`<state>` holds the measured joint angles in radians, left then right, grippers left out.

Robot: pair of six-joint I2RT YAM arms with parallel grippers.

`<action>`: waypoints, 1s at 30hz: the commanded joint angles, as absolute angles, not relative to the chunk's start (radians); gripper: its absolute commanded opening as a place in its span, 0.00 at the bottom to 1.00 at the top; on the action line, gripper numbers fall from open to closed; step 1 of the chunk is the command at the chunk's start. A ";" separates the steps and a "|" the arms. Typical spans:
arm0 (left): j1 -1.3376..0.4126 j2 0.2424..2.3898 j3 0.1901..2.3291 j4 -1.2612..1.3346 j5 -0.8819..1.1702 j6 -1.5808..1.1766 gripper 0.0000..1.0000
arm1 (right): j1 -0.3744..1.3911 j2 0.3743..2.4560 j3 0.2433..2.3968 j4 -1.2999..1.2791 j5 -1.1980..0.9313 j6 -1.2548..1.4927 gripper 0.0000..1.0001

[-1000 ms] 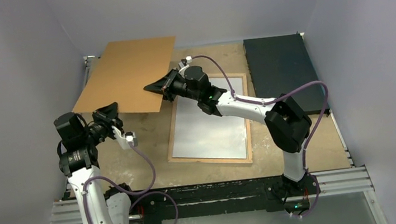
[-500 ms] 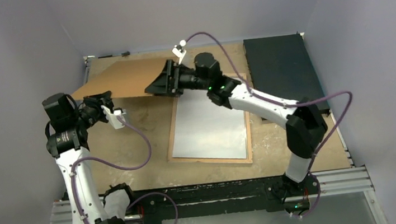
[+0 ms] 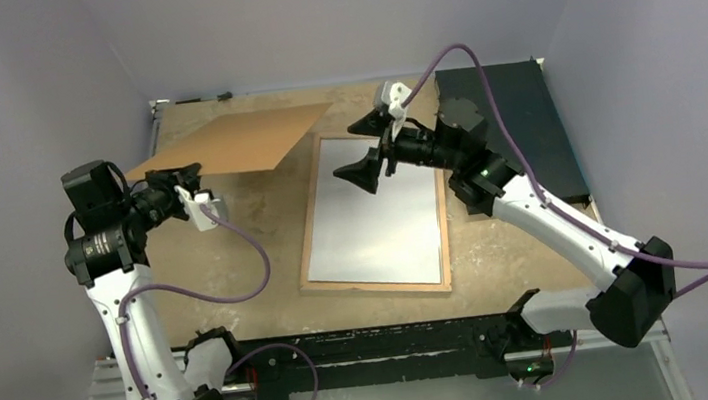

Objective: Put the photo into the frame

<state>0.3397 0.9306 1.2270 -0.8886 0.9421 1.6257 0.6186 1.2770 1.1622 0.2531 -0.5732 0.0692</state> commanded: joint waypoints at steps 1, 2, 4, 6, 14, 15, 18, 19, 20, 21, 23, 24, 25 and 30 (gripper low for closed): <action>0.336 0.958 1.356 -0.967 1.087 1.654 0.00 | 0.621 1.297 1.126 0.280 -0.553 -0.309 0.98; 0.336 0.968 1.376 -0.996 1.101 1.654 0.00 | 0.621 1.308 1.131 0.278 -0.560 -0.347 0.98; 0.336 0.986 1.409 -1.067 1.113 1.698 0.00 | 0.623 1.333 1.148 0.280 -0.569 -0.401 0.95; 0.337 0.996 1.435 -1.172 1.125 1.782 0.00 | 0.630 1.357 1.160 0.313 -0.540 -0.434 0.93; 0.334 0.988 1.446 -1.235 1.156 1.819 0.00 | 0.741 1.466 1.247 0.329 -0.427 -0.566 0.89; 0.334 0.988 1.447 -1.241 1.160 1.819 0.00 | 0.759 1.481 1.254 0.338 -0.396 -0.574 0.88; 0.334 0.991 1.455 -1.255 1.170 1.819 0.00 | 0.798 1.528 1.276 0.359 -0.344 -0.596 0.85; 0.334 0.991 1.457 -1.256 1.172 1.819 0.00 | 0.805 1.541 1.282 0.367 -0.336 -0.598 0.82; 0.334 0.992 1.460 -1.256 1.172 1.818 0.00 | 0.810 1.551 1.288 0.373 -0.329 -0.596 0.78; 0.333 0.994 1.462 -1.256 1.173 1.815 0.00 | 0.812 1.557 1.294 0.375 -0.330 -0.593 0.72; 0.333 0.995 1.465 -1.254 1.174 1.806 0.00 | 0.813 1.553 1.291 0.391 -0.336 -0.581 0.59; 0.332 0.996 1.464 -1.251 1.175 1.800 0.00 | 0.813 1.543 1.280 0.400 -0.341 -0.579 0.52; 0.333 0.994 1.461 -1.239 1.178 1.789 0.00 | 0.813 1.532 1.262 0.411 -0.343 -0.578 0.41; 0.333 0.955 1.385 -0.920 1.199 1.494 0.00 | 0.813 1.472 1.220 0.462 -0.318 -0.550 0.00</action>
